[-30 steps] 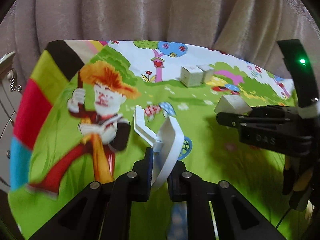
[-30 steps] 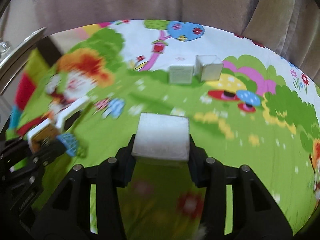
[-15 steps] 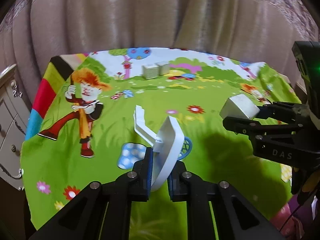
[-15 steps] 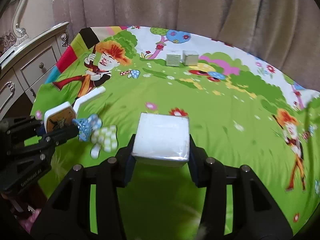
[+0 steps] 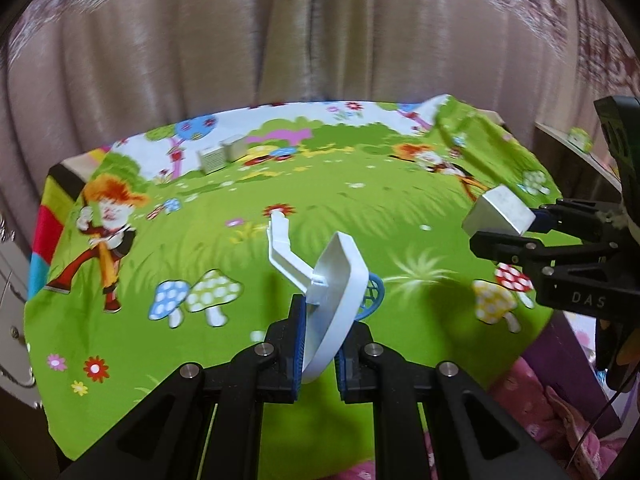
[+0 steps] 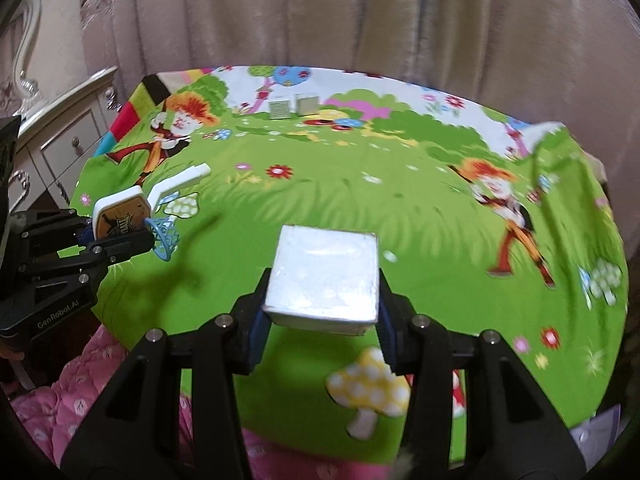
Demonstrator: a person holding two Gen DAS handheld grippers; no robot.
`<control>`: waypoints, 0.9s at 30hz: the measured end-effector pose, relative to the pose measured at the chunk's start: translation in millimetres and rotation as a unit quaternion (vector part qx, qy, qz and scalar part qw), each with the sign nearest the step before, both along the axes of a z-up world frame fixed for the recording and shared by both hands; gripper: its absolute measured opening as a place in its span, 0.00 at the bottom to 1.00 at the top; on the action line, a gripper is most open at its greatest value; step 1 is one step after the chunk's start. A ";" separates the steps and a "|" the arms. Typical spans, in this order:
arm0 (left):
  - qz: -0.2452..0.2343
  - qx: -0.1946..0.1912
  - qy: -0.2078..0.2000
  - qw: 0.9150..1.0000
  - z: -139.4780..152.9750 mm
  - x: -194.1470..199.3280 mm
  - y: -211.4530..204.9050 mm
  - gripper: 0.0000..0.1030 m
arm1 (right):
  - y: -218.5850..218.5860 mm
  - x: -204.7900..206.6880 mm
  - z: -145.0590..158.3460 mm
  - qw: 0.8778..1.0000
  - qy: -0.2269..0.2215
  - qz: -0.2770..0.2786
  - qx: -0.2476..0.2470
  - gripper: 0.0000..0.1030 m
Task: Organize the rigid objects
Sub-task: 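Carry the white plastic piece and cube box over the bin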
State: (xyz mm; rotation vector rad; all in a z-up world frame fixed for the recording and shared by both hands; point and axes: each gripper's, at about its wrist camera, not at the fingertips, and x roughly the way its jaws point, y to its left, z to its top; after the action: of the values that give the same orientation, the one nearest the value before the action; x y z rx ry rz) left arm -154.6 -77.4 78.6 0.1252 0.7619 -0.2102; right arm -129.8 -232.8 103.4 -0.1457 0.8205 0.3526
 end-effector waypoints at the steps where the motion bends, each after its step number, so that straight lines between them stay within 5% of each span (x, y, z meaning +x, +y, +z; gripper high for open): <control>1: -0.009 0.003 -0.001 1.000 1.7 -3.2 -7.7 0.13 | -8.2 -4.7 1.4 1.000 0.000 -0.007 0.004 0.48; 17: -0.084 0.027 -0.018 0.996 27.9 -32.8 -72.6 0.13 | -79.3 -56.5 29.4 0.997 -0.034 -0.064 0.035 0.48; 27: -0.156 0.039 -0.042 0.986 52.1 -56.9 -125.6 0.13 | -123.5 -98.3 62.2 0.991 -0.078 -0.103 0.033 0.48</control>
State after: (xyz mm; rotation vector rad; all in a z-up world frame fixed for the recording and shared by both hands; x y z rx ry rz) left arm -211.4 -203.0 130.7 0.3265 0.6645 -0.4712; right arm -228.0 -356.3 165.6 -0.0248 0.6620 0.1717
